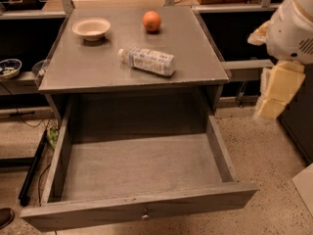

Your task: Place blue plastic bottle into top drawer

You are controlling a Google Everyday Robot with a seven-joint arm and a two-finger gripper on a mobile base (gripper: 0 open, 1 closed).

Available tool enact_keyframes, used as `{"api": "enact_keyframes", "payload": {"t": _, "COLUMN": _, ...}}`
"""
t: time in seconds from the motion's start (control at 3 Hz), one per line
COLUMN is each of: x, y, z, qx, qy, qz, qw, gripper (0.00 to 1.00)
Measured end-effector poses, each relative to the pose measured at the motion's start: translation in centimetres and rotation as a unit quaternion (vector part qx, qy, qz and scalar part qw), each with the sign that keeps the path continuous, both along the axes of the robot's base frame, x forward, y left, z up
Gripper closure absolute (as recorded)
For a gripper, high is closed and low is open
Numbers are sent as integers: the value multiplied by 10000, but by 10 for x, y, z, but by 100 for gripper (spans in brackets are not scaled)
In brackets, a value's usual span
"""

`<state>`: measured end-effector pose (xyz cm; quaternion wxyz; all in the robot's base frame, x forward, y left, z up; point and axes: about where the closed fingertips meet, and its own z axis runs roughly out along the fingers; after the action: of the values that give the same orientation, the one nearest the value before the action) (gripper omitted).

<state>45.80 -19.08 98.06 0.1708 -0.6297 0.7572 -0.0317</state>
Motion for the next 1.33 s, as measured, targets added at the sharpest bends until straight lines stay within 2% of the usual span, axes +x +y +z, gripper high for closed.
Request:
{"api": "enact_keyframes", "payload": {"t": 0.33, "x": 42, "y": 34, "z": -18, "qx": 64, "qy": 174, "qz": 376, "qw": 9991, "gripper": 0}}
{"api": "enact_keyframes", "payload": {"t": 0.67, "x": 42, "y": 34, "z": -18, "qx": 64, "qy": 175, "qz": 376, "qw": 9991, "gripper": 0}}
{"api": "enact_keyframes", "payload": {"t": 1.0, "x": 62, "y": 48, "z": -21, "qx": -35, "qy": 201, "qz": 363, "qw": 9991, "gripper": 0}}
{"api": "enact_keyframes", "payload": {"t": 1.33, "x": 115, "y": 104, "z": -25, "qx": -279, "qy": 155, "qz": 458, "qw": 9984, "gripper": 0}}
